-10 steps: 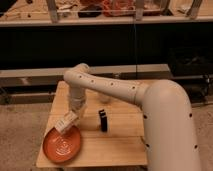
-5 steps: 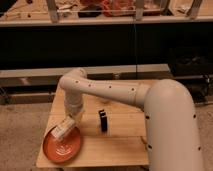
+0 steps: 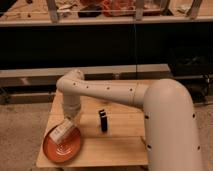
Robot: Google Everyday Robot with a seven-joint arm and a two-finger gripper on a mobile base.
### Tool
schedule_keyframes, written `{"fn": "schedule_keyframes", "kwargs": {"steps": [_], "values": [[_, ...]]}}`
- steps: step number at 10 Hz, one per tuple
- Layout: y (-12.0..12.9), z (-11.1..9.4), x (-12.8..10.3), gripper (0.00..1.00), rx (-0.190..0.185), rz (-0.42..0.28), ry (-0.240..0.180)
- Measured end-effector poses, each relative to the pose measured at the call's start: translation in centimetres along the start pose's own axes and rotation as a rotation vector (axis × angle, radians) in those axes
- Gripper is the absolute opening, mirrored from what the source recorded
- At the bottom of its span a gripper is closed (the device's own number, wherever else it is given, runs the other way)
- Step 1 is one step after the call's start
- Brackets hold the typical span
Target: Place the bottle in the ceramic bowl
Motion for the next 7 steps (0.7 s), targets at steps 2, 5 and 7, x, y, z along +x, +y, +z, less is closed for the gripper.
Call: {"fn": "schedule_keyframes", "kwargs": {"steps": [2,5,7], "values": [[-0.03,0.09,-0.19,0.06,-0.003,-0.005,0.001],[-0.08,0.17,-0.28,0.14,-0.006,-0.012,0.005],[-0.19,0.3,-0.52,0.14,-0.008,-0.019,0.005]]}}
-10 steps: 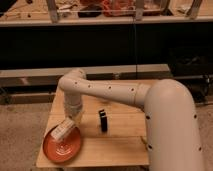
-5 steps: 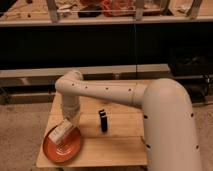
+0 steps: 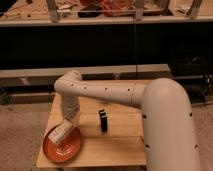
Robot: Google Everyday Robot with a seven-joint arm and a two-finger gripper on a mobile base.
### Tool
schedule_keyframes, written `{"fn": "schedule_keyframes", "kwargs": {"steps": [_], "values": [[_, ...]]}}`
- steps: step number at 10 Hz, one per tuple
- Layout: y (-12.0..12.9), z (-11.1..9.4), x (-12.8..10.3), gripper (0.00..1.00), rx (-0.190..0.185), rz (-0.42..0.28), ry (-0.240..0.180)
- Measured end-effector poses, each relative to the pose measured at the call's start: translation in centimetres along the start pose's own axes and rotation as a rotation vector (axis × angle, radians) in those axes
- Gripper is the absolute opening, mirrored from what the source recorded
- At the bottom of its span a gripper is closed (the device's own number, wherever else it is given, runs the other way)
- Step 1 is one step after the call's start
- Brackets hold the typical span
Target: Place the bottle in the ceramic bowl
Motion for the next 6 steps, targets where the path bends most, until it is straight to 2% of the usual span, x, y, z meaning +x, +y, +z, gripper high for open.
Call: {"fn": "schedule_keyframes", "kwargs": {"steps": [2,5,6], "values": [[-0.02,0.03,0.01,0.2,-0.001,-0.003,0.002],[-0.04,0.14,-0.12,0.15,-0.007,-0.011,0.005],[-0.13,0.2,-0.27,0.19,-0.009,-0.016,0.005]]}}
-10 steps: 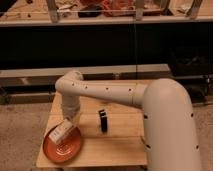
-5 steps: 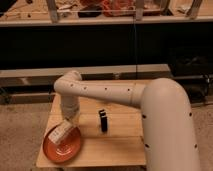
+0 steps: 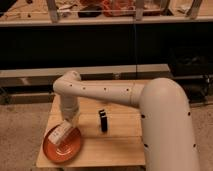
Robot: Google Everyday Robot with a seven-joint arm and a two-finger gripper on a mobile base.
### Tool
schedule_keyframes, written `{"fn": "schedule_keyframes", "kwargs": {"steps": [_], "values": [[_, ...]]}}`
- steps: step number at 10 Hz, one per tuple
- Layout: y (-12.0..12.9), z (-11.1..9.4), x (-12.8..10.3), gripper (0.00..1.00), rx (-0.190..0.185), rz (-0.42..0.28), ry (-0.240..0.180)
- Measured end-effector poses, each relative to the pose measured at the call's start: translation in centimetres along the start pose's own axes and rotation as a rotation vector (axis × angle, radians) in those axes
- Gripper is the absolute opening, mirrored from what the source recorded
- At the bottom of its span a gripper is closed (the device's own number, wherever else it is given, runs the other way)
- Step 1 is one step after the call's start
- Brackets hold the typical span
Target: Place the bottle in the ceramic bowl
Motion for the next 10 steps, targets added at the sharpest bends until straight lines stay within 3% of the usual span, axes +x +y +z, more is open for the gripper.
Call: {"fn": "schedule_keyframes", "kwargs": {"steps": [7,10], "values": [[-0.02,0.19,-0.3,0.21,-0.011,-0.016,0.008],[-0.02,0.25,-0.43,0.28,-0.018,-0.024,0.017]]}}
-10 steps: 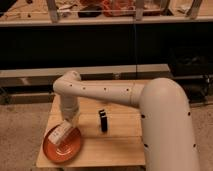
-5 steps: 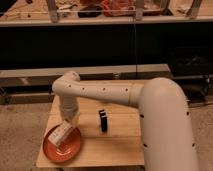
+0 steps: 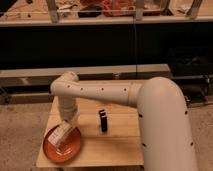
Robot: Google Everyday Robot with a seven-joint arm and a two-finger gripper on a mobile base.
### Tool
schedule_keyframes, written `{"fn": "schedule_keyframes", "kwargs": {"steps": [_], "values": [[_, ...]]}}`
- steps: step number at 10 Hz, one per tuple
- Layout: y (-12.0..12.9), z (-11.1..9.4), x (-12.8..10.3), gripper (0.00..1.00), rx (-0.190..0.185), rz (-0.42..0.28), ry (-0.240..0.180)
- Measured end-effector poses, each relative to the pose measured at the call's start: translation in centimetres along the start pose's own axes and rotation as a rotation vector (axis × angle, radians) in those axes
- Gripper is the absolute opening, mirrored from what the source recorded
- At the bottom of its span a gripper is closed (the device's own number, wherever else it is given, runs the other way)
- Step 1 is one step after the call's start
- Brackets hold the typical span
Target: Place the bottle in the ceramic bowl
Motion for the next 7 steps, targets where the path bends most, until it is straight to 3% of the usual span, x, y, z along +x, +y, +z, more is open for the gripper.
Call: {"fn": "schedule_keyframes", "kwargs": {"steps": [3,5,7], "values": [[0.0,0.03,-0.2,0.34,-0.003,-0.006,0.005],[-0.02,0.01,-0.25,0.22,-0.004,-0.009,0.009],[-0.05,0.0,-0.43,0.25,-0.006,-0.014,0.013]]}}
